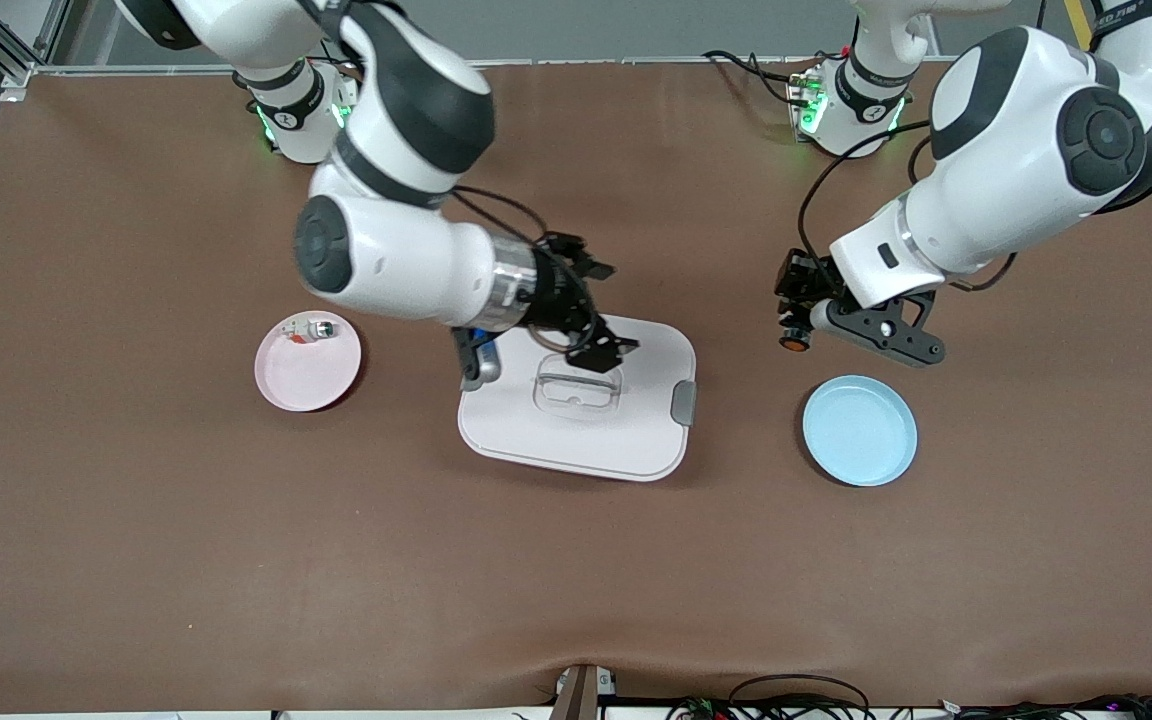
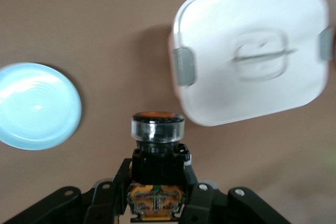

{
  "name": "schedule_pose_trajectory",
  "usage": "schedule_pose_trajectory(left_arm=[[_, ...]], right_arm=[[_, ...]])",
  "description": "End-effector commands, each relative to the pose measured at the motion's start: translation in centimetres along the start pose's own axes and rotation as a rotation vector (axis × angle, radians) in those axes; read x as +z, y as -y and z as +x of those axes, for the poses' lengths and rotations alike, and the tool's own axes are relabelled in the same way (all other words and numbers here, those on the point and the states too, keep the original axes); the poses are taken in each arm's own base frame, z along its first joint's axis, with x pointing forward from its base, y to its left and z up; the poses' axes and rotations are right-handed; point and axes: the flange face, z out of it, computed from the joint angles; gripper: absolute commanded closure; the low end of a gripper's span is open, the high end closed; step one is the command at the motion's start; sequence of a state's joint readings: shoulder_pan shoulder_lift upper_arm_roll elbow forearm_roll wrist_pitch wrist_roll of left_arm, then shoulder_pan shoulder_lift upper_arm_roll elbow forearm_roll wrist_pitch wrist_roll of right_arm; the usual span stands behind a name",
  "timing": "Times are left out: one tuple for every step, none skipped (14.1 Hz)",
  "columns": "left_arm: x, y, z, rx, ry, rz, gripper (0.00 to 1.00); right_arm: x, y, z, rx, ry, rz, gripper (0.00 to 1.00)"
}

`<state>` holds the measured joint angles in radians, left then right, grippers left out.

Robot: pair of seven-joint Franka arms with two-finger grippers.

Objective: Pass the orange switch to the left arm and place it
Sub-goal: 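Carry the switch to the blue plate while the right gripper withdraws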

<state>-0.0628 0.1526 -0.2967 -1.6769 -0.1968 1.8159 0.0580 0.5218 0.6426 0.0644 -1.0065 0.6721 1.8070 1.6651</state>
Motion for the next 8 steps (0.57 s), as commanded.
schedule_pose_trajectory(left_arm=[[1.3, 1.9, 0.3, 0.131, 0.046, 0.078, 1.00], [1.8, 2.6, 0.5, 0.186, 0.062, 0.106, 1.00], [2.4, 3.8, 0.6, 0.242, 0.080, 0.120, 1.00], [2.9, 4.8, 0.8, 0.291, 0.095, 0.123, 1.00], [3.5, 5.5, 0.9, 0.348, 0.113, 0.132, 1.00], [3.9, 6.4, 1.0, 0.419, 0.132, 0.158, 1.00], [4.4, 7.0, 1.2, 0.485, 0.152, 0.176, 1.00], [4.8, 8.3, 1.2, 0.531, 0.168, 0.185, 1.00]], right_arm=[[-3.7, -0.1, 2.9, -0.186, -0.041, -0.023, 0.00], [-4.7, 0.1, 4.5, -0.263, -0.066, -0.028, 0.00], [-5.5, 0.2, 5.9, -0.387, -0.099, -0.043, 0.00], [-6.1, 0.1, 7.2, -0.503, -0.135, -0.076, 0.00], [-6.8, -0.1, 8.7, -0.617, -0.177, -0.129, 0.00], [-7.6, -0.4, 10.4, -0.724, -0.215, -0.190, 0.00], [-8.7, -0.7, 12.3, -0.824, -0.234, -0.242, 0.00], [-10.4, -1.1, 14.1, -0.907, -0.247, -0.288, 0.00]])
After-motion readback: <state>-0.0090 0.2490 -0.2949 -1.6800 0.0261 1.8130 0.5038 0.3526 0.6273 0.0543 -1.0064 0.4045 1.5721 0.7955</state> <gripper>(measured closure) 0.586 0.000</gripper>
